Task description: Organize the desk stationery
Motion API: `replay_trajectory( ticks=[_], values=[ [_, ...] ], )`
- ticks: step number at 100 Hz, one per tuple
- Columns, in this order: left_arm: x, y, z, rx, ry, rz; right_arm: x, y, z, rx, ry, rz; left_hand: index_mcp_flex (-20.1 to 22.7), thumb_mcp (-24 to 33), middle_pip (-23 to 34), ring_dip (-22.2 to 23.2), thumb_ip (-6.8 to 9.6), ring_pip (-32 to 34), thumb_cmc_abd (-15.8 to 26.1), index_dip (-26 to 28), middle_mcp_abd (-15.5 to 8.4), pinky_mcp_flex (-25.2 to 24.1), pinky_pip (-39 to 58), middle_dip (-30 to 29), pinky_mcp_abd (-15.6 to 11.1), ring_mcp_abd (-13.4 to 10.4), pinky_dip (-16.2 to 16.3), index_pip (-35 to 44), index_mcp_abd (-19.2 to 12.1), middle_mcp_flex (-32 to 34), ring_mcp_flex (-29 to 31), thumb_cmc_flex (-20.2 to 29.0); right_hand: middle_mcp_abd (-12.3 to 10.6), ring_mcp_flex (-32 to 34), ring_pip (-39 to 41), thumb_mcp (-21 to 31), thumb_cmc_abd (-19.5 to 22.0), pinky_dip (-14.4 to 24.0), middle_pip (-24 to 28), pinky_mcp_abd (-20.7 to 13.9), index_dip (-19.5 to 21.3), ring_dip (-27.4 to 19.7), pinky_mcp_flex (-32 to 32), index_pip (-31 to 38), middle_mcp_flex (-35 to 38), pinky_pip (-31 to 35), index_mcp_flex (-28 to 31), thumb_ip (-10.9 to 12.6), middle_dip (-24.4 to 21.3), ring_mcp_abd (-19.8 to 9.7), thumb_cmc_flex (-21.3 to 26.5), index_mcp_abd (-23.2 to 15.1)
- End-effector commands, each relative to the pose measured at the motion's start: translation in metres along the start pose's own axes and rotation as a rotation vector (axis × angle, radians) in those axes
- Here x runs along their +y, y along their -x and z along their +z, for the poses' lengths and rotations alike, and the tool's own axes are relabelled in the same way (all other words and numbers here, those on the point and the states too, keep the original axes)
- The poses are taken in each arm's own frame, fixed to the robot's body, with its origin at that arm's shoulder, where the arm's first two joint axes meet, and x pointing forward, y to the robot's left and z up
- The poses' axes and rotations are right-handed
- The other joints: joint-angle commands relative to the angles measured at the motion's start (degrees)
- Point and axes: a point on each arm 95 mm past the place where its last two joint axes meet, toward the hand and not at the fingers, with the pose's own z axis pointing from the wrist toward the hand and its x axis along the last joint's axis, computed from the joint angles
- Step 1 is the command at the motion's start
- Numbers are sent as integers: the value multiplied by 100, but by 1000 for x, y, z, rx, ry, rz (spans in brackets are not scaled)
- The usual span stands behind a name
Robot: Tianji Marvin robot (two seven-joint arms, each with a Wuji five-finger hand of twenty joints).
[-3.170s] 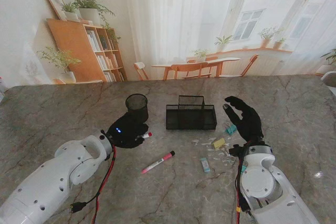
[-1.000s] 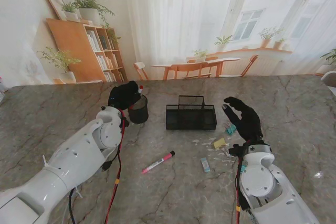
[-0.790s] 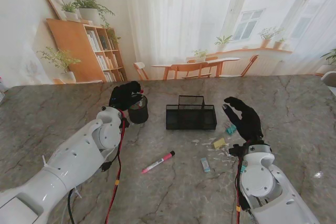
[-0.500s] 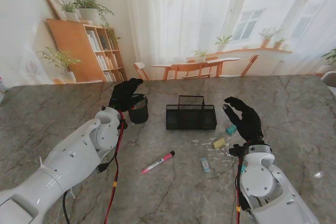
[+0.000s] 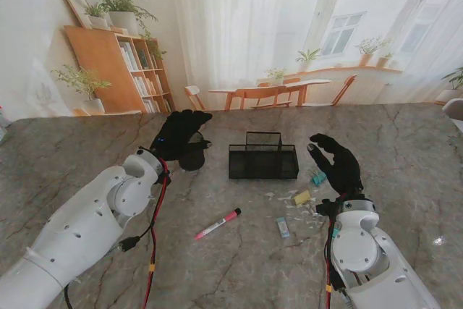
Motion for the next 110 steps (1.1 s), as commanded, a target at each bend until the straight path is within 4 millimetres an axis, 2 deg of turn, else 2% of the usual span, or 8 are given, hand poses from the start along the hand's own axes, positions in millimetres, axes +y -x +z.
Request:
replay_trajectory(
  ticks=[1, 19, 34, 52, 61, 90, 97, 110],
  values=[
    [5, -8, -10, 38, 35, 27, -3, -1, 0, 3, -19, 11, 229, -135, 42, 164, -234, 174, 379, 49, 114, -119, 175, 128, 6, 100, 340, 183, 76, 186, 160, 53, 3, 46, 4, -132, 197, 110, 83, 58, 40, 59, -35, 43, 23, 79, 109, 174, 80, 10, 46, -30],
    [13, -26, -29, 157, 148, 119, -5, -3, 1, 7, -29, 24, 394, -141, 199, 358, -248, 358, 431, 119, 120, -40, 500, 395, 92, 180, 471, 228, 164, 491, 340, 99, -3, 39, 1, -133, 200, 108, 77, 47, 35, 58, -42, 28, 10, 75, 75, 174, 79, 6, 48, -44],
    [24, -41, -44, 208, 208, 204, -5, -2, 1, 10, -23, 28, 552, -140, 539, 713, -242, 596, 439, 309, 137, -46, 956, 1233, 135, 209, 422, 350, 289, 702, 366, 73, -7, 49, 6, -133, 197, 108, 81, 46, 37, 60, -42, 37, 13, 73, 93, 175, 80, 3, 52, -62],
    [41, -57, -56, 215, 268, 296, -3, -1, 1, 7, -6, 28, 692, -136, 1086, 1256, -227, 1106, 390, 612, 199, -35, 1391, 2303, 149, 376, 477, 503, 499, 730, 350, -80, -1, 47, 8, -134, 189, 110, 86, 44, 45, 61, -35, 57, 22, 78, 119, 173, 82, 8, 61, -88],
    [50, -65, -59, 198, 287, 314, -3, -2, 0, 6, -1, 31, 715, -132, 1330, 1410, -209, 1303, 364, 737, 244, -47, 1475, 2606, 176, 443, 510, 547, 582, 678, 306, -189, -9, 49, 10, -135, 192, 110, 85, 45, 48, 61, -37, 65, 19, 78, 130, 172, 82, 4, 65, -94],
    [73, -91, -64, 139, 363, 346, -4, -2, 0, 4, 2, 51, 715, -125, 1651, 1536, -187, 1562, 326, 967, 446, -95, 1541, 2814, 341, 668, 622, 613, 846, 548, 168, -632, 0, 47, 11, -139, 191, 109, 81, 41, 49, 61, -40, 78, 14, 79, 145, 173, 82, 8, 70, -113],
    [79, -97, -66, 117, 381, 349, -4, -2, 0, 4, 3, 55, 711, -133, 1664, 1547, -187, 1584, 293, 1001, 501, -119, 1536, 2827, 384, 716, 640, 622, 1001, 512, 130, -673, 4, 46, 10, -142, 192, 108, 81, 42, 49, 61, -41, 81, 15, 77, 152, 172, 81, 8, 68, -117],
    [87, -105, -67, 100, 406, 362, -3, -2, 0, 3, 8, 59, 698, -107, 1742, 1583, -180, 1663, 244, 1098, 546, -121, 1543, 2884, 430, 774, 695, 670, 1012, 482, 109, -644, -3, 49, 11, -143, 191, 108, 86, 47, 49, 60, -37, 84, 28, 80, 151, 173, 83, 4, 71, -116]
  ],
)
